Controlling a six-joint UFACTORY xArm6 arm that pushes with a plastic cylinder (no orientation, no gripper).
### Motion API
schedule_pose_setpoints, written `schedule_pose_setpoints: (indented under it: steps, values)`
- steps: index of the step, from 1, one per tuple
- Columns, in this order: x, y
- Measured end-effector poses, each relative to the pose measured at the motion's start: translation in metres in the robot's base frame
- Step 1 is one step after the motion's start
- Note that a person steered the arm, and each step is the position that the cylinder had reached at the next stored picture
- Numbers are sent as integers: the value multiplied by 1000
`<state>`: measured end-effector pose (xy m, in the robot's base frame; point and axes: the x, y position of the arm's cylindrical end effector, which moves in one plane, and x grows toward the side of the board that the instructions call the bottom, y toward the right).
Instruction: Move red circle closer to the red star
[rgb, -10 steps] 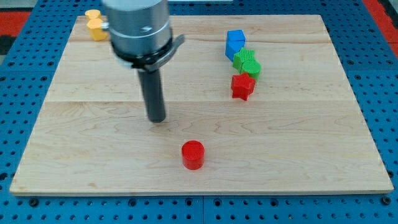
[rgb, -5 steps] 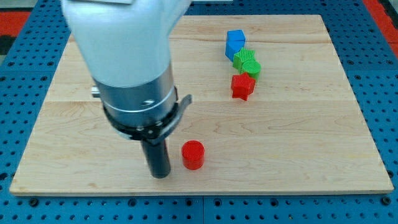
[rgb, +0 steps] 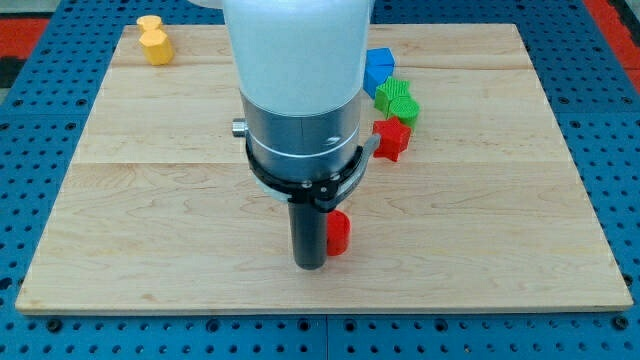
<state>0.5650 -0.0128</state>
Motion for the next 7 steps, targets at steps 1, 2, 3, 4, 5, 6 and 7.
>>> schedule_pose_setpoints:
  steps: [1, 2, 3, 4, 5, 6, 7]
  values:
    - [-11, 6]
    - [-23, 10]
    - [-36, 18]
    - [-49, 28]
    - [-54, 42]
    - [-53, 55]
    - [-50, 62]
